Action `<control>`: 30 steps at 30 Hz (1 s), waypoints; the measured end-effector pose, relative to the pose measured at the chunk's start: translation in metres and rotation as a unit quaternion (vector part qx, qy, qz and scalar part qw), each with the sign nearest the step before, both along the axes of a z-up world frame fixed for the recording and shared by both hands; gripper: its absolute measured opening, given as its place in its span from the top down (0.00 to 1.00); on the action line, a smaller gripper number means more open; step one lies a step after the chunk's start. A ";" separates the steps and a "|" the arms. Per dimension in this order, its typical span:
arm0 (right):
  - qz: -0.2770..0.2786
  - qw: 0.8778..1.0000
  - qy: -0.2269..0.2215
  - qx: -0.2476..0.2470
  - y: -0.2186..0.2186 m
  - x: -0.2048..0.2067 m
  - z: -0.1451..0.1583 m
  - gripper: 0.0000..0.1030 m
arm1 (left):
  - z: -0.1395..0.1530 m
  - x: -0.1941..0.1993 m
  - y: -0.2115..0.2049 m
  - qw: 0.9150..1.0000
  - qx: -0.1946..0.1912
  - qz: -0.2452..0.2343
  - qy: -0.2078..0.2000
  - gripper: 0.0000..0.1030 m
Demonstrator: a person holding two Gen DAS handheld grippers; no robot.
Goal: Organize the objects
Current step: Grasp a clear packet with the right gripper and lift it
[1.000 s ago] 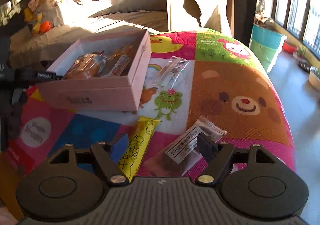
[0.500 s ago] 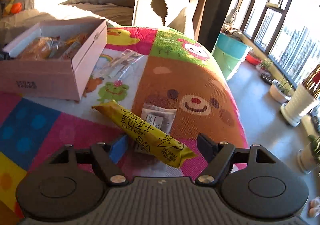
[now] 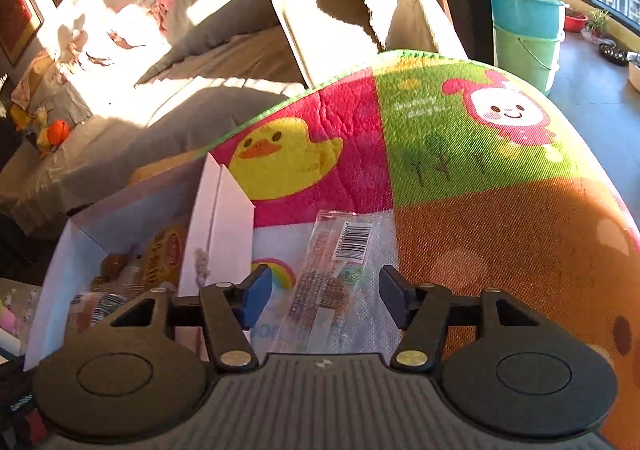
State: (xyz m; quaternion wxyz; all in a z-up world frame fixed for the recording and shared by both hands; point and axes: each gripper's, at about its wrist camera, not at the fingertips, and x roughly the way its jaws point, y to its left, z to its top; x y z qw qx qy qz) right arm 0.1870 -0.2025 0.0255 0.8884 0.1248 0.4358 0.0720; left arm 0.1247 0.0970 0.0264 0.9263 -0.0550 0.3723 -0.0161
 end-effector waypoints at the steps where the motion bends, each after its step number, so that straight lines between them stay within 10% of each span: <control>1: 0.001 1.000 -0.004 -0.007 0.002 0.000 -0.002 0.46 | 0.000 0.001 0.000 1.000 0.000 -0.001 0.000 0.84; 10: 0.001 0.998 -0.002 -0.059 -0.020 -0.035 0.000 0.63 | -0.006 0.012 0.001 1.000 0.002 -0.006 -0.003 0.86; 22: 0.001 1.000 -0.010 0.003 -0.004 -0.010 -0.003 0.51 | -0.004 0.005 0.004 1.000 -0.006 -0.012 0.000 0.84; 30: 0.040 0.993 -0.013 -0.111 0.013 -0.022 0.000 0.64 | -0.005 0.007 0.005 1.000 -0.010 -0.012 -0.001 0.84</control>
